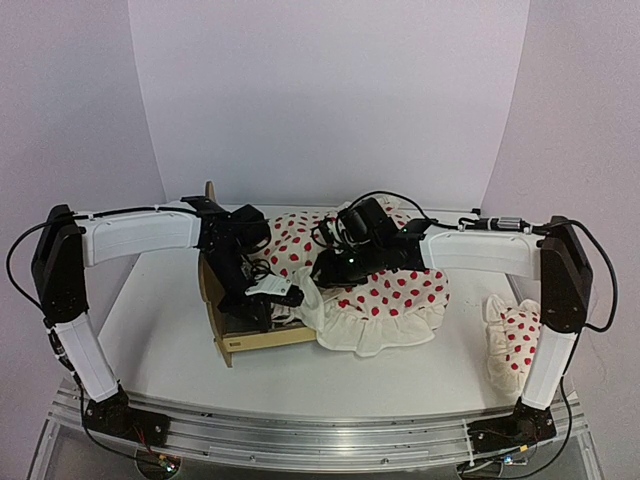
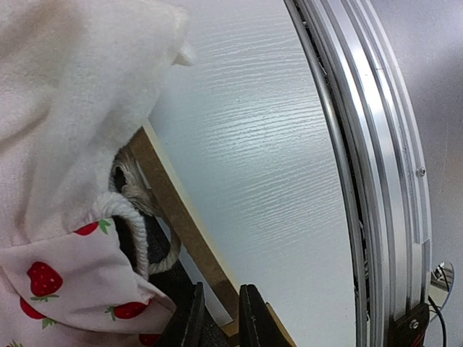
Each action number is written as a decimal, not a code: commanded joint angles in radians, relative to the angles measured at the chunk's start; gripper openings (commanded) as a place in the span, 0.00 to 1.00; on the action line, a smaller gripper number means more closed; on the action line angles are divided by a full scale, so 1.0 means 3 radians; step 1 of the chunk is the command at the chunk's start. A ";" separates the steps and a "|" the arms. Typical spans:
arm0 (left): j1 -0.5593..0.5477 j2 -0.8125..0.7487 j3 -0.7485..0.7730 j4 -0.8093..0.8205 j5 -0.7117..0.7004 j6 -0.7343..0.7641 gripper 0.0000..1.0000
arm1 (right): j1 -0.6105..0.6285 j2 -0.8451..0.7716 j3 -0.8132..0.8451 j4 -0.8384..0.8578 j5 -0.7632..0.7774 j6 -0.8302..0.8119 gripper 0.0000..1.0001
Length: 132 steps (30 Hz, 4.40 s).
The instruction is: Set up the pet bed
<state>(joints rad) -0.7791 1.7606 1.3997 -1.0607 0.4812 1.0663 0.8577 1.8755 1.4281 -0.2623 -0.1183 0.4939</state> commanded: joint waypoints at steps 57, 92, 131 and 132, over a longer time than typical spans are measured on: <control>-0.0012 0.0068 -0.0199 0.0353 -0.0302 0.0514 0.23 | -0.0014 -0.0143 0.0005 0.0063 0.0050 -0.0092 0.32; -0.0215 -0.0091 -0.0405 0.0890 -0.0593 0.0519 0.50 | -0.0015 -0.0321 -0.0042 0.0057 0.0086 -0.0115 0.32; -0.0215 -0.0379 -0.0003 0.0043 0.0187 -0.0511 0.60 | 0.1468 -0.1567 -0.2658 0.2340 0.1535 -0.1349 0.35; -0.0215 -0.0376 -0.0012 0.0062 0.0176 -0.0558 0.60 | 0.1538 -0.1405 -0.2792 0.2771 0.1561 -0.1438 0.35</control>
<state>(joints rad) -0.8298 1.6931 1.3941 -1.0711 0.5211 0.9934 1.2459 1.3433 0.7473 0.0904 0.2494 0.1825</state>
